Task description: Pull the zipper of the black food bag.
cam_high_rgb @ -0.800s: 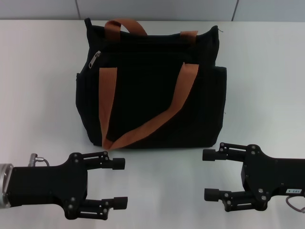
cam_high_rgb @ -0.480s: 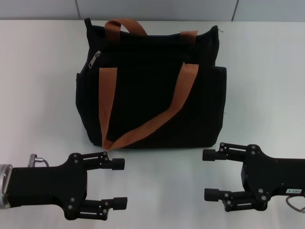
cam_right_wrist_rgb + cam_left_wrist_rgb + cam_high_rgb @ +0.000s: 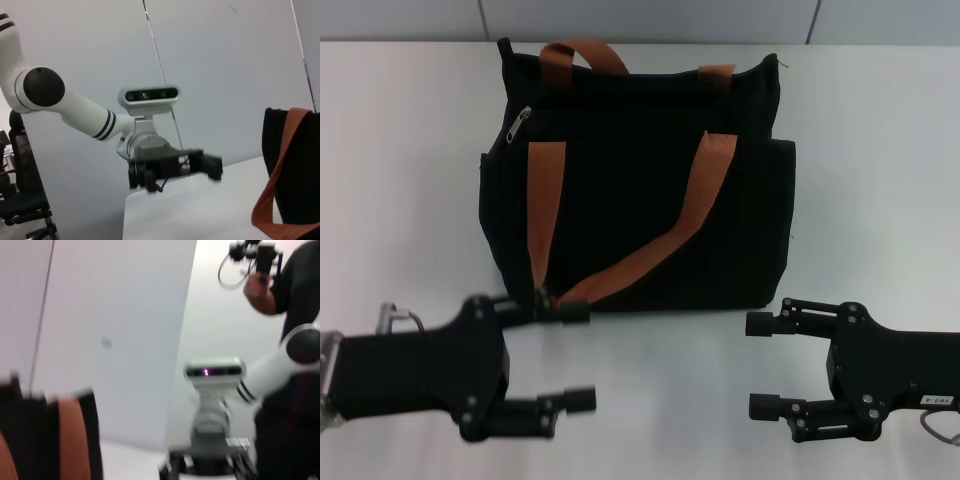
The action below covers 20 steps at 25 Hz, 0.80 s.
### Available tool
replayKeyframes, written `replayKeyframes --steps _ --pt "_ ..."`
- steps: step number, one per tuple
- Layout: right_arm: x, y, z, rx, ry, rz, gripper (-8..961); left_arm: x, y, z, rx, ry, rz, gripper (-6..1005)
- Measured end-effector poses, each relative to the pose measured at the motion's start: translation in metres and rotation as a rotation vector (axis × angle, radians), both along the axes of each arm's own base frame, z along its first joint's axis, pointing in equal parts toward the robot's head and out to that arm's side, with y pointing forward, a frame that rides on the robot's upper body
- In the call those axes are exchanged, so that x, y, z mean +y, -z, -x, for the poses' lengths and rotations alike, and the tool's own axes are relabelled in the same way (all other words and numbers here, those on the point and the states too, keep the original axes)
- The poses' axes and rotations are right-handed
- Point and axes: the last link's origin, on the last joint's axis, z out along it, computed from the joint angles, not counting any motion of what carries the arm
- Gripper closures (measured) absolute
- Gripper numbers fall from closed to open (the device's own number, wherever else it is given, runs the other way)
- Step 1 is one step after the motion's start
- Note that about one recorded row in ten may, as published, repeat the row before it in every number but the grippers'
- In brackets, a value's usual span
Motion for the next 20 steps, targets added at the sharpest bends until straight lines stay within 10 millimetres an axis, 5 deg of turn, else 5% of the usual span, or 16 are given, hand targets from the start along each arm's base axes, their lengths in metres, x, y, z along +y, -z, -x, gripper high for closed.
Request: replayKeyframes --steps 11,20 --pt "-0.001 0.0 -0.001 0.0 0.007 0.001 156 0.032 -0.041 -0.014 -0.285 -0.084 -0.429 204" --pt "-0.001 -0.001 -0.002 0.001 0.013 -0.005 156 0.058 -0.097 0.019 -0.11 -0.186 -0.487 204"
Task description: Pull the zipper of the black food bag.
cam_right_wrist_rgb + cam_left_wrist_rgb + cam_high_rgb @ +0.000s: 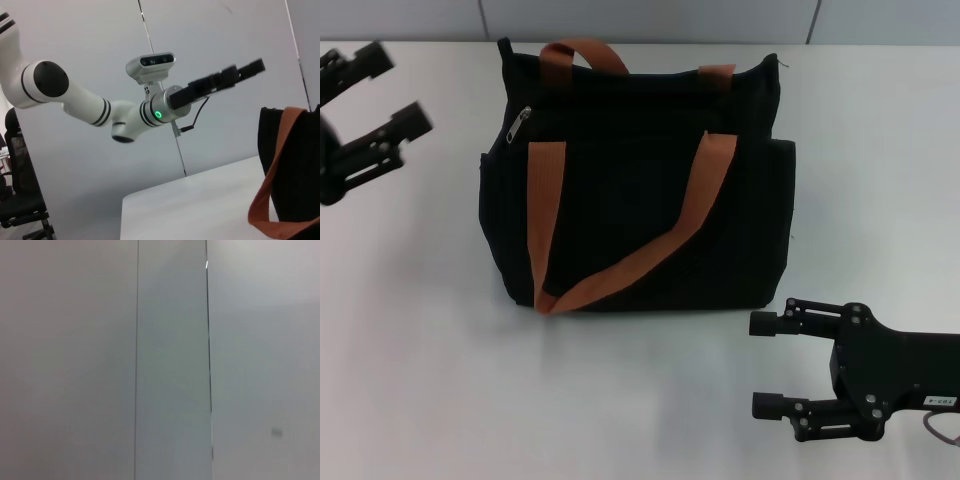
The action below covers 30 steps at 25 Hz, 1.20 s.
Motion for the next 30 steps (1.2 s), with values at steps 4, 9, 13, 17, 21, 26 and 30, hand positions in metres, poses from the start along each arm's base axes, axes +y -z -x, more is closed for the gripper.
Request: replayKeyframes --steps 4,9,13,17,21,26,30 --pt "0.0 -0.001 0.0 -0.001 0.003 0.002 156 -0.001 -0.015 0.012 0.124 -0.039 0.038 204" --pt "0.0 0.0 -0.001 -0.003 0.006 0.002 156 -0.004 -0.02 0.019 0.189 -0.058 0.054 203" --pt "0.001 0.0 -0.001 -0.008 0.01 -0.002 156 -0.004 -0.019 0.022 0.257 -0.075 0.103 203" --pt "0.002 0.0 -0.002 -0.014 0.013 -0.005 156 -0.003 -0.019 0.023 0.271 -0.08 0.11 203" --pt "0.002 0.0 -0.002 -0.015 0.016 -0.007 156 0.003 -0.016 0.025 0.302 -0.105 0.101 199" --pt "0.002 0.001 -0.002 -0.016 0.018 -0.008 156 0.011 -0.011 0.021 0.313 -0.096 0.083 198" --pt "0.003 0.001 -0.002 -0.015 0.019 -0.009 156 0.011 -0.011 0.021 0.313 -0.096 0.083 197"
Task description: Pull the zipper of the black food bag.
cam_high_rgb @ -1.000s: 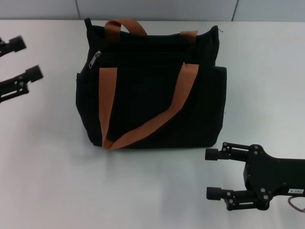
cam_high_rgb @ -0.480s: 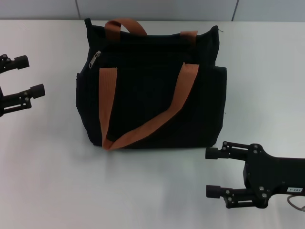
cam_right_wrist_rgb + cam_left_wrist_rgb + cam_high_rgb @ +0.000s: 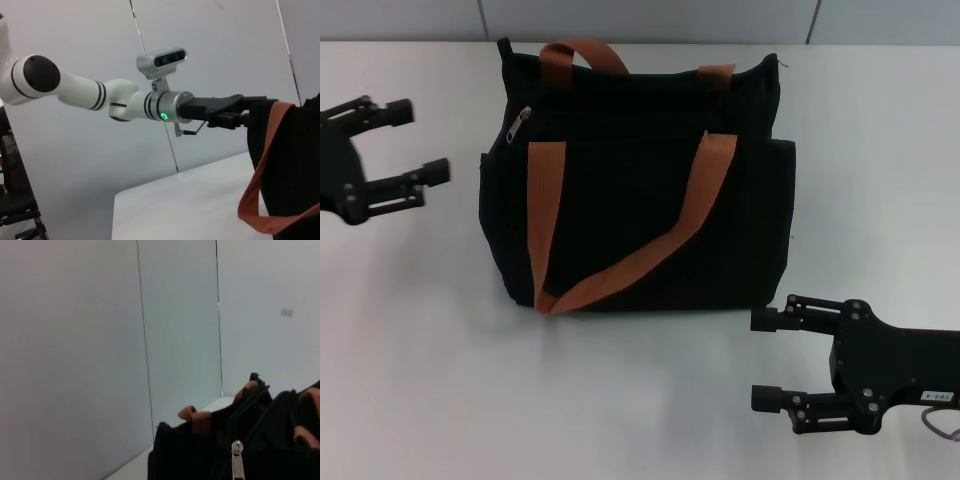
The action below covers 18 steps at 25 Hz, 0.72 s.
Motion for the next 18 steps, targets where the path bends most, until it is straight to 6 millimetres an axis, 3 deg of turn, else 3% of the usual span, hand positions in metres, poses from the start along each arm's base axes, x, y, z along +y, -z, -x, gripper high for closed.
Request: replayKeyframes --steps 3,4,5,6,18 --pt "0.0 0.0 0.0 0.0 0.001 -0.001 156 0.0 0.0 0.0 0.0 0.0 0.0 197" --pt "0.0 0.0 0.0 0.0 0.001 -0.002 156 0.017 0.016 -0.009 0.032 0.013 -0.01 197" --pt "0.0 0.0 0.0 0.0 0.001 -0.002 156 0.017 0.016 -0.009 0.032 0.013 -0.01 199" --pt "0.001 0.0 0.0 -0.001 0.002 -0.004 156 0.028 0.03 -0.016 0.064 0.019 0.012 202" --pt "0.004 0.001 -0.001 -0.016 0.009 -0.015 156 0.049 0.06 -0.035 0.11 0.046 0.015 241"
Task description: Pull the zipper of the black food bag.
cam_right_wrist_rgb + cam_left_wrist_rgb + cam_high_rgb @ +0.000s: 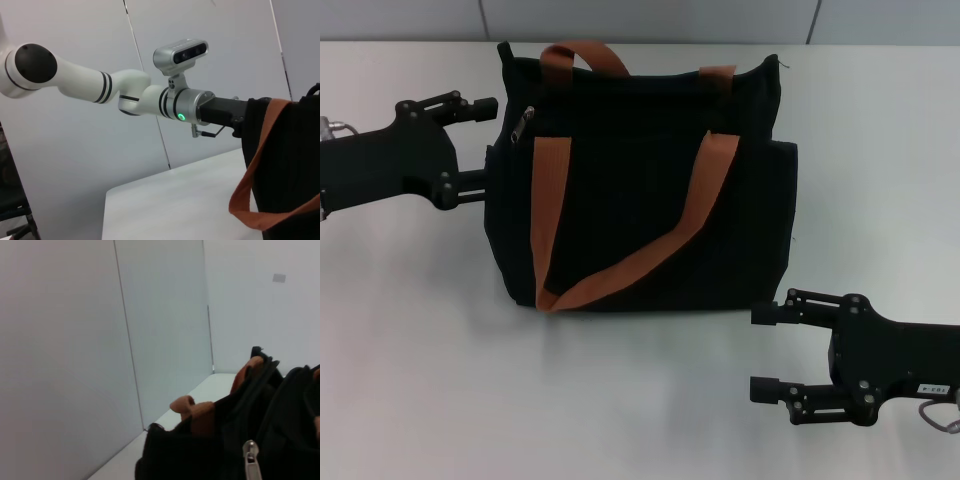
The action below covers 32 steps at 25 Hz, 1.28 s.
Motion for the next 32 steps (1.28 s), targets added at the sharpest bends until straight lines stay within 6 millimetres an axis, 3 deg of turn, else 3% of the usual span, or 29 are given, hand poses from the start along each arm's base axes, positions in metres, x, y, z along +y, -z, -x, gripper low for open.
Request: replayKeyframes --steps 11,16,32 --pt "0.0007 -0.0002 0.0001 0.001 0.002 -0.004 156 0.008 -0.0052 0.0016 0.021 0.006 -0.074 277" --pt "0.0012 -0.0004 0.0004 0.002 0.001 -0.006 156 0.0085 -0.004 0.0017 0.028 0.016 -0.087 467" --pt "0.0009 -0.0008 0.0 0.004 0.006 -0.007 157 0.0089 -0.0031 -0.003 0.013 0.041 -0.104 875"
